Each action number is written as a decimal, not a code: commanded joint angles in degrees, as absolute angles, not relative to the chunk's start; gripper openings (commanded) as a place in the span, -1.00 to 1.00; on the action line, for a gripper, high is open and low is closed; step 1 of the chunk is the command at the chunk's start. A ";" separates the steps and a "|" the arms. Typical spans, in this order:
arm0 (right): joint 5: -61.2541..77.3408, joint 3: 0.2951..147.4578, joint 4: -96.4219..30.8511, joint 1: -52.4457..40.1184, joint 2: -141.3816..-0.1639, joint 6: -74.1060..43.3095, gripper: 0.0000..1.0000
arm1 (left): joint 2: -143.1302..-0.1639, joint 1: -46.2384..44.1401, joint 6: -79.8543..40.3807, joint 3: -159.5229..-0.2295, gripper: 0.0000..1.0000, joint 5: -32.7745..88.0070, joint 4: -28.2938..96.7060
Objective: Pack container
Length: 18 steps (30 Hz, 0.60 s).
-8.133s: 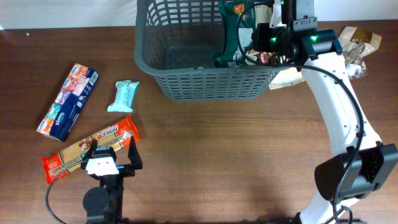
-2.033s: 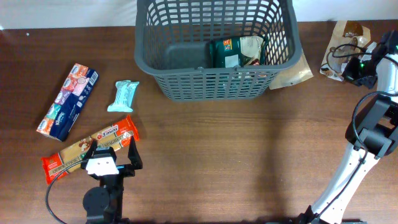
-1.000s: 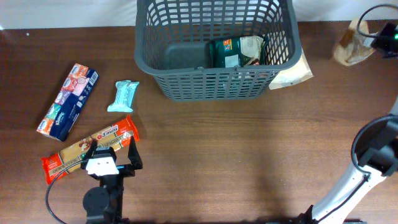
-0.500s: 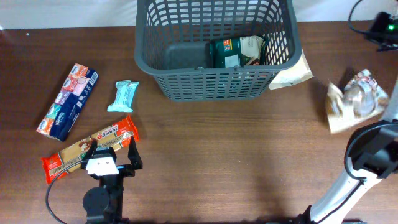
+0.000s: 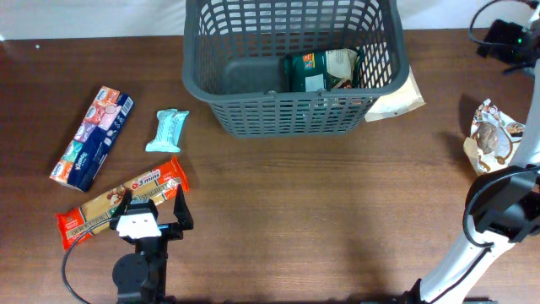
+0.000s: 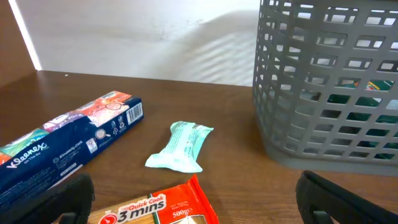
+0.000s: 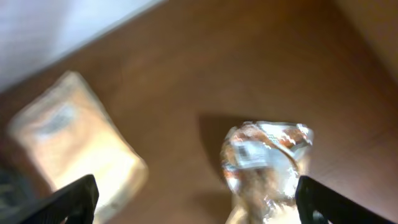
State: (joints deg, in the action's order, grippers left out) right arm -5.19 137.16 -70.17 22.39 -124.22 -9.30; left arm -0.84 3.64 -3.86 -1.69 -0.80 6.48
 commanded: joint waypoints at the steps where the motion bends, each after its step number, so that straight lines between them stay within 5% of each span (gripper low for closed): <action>1: -14.59 137.93 -73.49 23.90 -122.08 -14.20 0.98 | -0.30 3.51 -2.94 -1.39 0.99 -0.21 6.50; 18: -14.13 137.91 -87.88 28.14 -122.06 -15.16 0.98 | -0.30 3.51 -2.94 -1.39 0.99 -0.21 6.48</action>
State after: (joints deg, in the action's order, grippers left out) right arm -13.93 137.16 -87.48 28.32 -124.22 -14.83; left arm -0.84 3.64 -3.86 -1.69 -0.80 6.48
